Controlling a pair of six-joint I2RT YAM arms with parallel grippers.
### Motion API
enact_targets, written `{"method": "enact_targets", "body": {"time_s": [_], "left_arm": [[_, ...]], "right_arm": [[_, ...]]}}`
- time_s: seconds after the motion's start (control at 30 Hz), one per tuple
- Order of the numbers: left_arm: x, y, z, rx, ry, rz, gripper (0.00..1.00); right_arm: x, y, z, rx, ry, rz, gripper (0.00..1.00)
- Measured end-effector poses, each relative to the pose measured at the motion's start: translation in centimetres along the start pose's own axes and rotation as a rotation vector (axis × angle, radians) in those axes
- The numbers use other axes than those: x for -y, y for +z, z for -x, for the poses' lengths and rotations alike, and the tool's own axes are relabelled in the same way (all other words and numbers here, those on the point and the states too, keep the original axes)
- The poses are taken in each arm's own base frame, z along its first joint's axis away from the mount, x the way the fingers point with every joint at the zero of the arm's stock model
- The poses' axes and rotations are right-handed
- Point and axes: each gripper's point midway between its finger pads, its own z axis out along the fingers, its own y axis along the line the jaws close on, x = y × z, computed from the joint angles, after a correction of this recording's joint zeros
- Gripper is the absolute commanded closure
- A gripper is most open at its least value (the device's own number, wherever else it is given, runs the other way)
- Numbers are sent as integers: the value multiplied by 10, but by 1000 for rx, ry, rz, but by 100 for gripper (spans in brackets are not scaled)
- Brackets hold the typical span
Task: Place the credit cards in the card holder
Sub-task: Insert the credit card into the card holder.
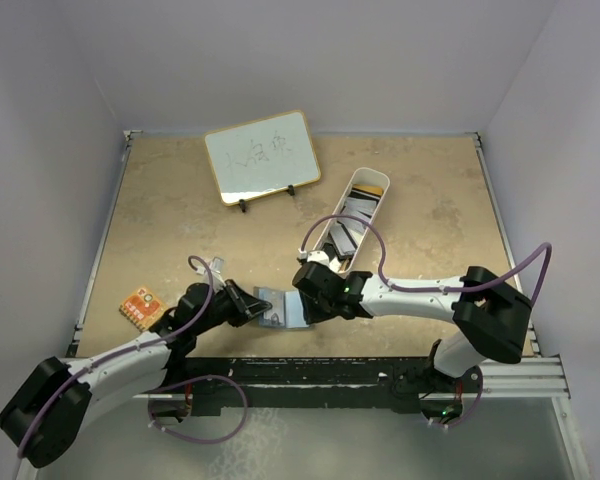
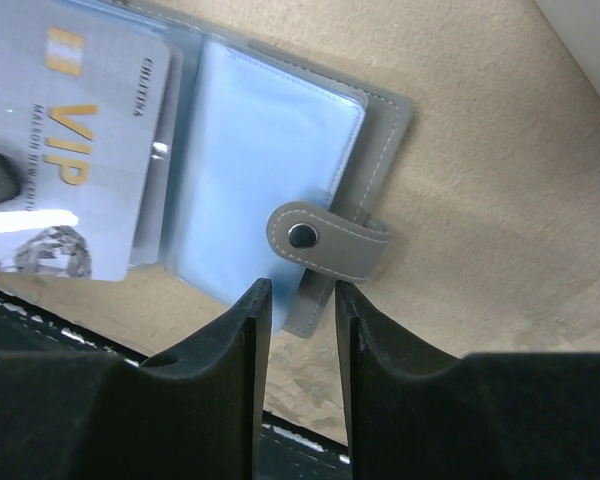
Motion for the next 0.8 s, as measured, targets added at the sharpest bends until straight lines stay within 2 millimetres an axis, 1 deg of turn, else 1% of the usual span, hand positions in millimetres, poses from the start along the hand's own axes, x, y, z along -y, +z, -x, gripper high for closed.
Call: {"method": "enact_targets", "body": {"time_s": [0.27,0.4,0.53,0.8], "left_arm": [[-18,3,-7,-32,10,66,100],[-24,6,-9,-44,13,87,100],[-26,8,-10,-51,12,89,100],[-25,9,-10,-52,12,81,100]], "right_arm": [[-6,1,6,27,24,21,67],[-5,4,5,24,27,18,69],[-3,7,1,13,28,10,70],[-4,8,2,19,36,15,72]]}}
